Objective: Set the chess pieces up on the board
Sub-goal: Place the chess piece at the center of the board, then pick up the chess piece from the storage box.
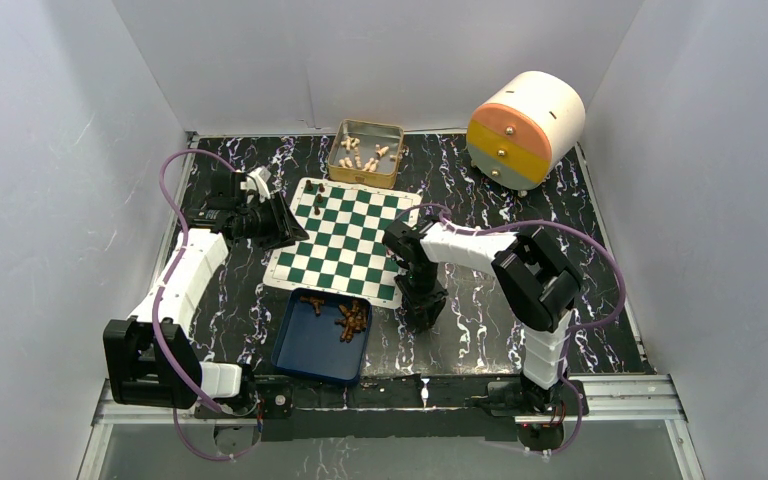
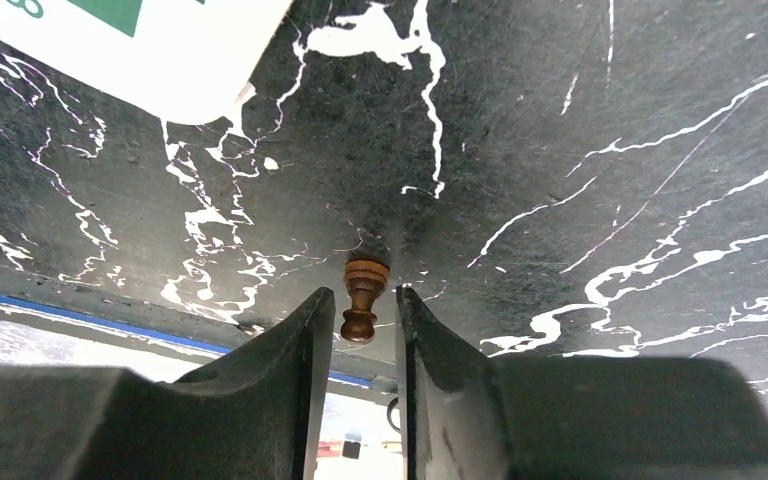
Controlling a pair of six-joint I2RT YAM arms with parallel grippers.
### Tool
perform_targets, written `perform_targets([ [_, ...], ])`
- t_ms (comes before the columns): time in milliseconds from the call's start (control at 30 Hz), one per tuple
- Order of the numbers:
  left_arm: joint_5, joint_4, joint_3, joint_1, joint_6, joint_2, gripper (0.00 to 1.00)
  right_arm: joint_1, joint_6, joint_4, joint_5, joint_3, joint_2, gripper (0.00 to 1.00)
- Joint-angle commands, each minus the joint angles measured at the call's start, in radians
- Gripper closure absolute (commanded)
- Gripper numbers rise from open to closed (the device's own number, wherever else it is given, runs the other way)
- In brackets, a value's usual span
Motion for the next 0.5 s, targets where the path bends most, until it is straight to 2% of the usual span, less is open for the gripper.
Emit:
perform_targets([
  [0,-0.008,-0.024,0.011,-0.011,0.017,-0.025,0.59,-0.005,-0.005,-0.002,-0.006,0.049,-0.009,0.62],
  [233,-0.098,-0.073,0.065,-0.077,0.049,-0.024,0.59,-0.059,0.007,0.01,0.025,0.072,-0.102,0.57],
  [367,-0.184,-0.094,0.111,-0.178,0.052,-0.019,0.59,-0.131,0.037,0.071,0.049,0.061,-0.16,0.55],
  [467,-0.192,-0.098,0.145,-0.259,0.054,0.002,0.59,-0.169,0.072,0.13,0.082,0.052,-0.217,0.56],
])
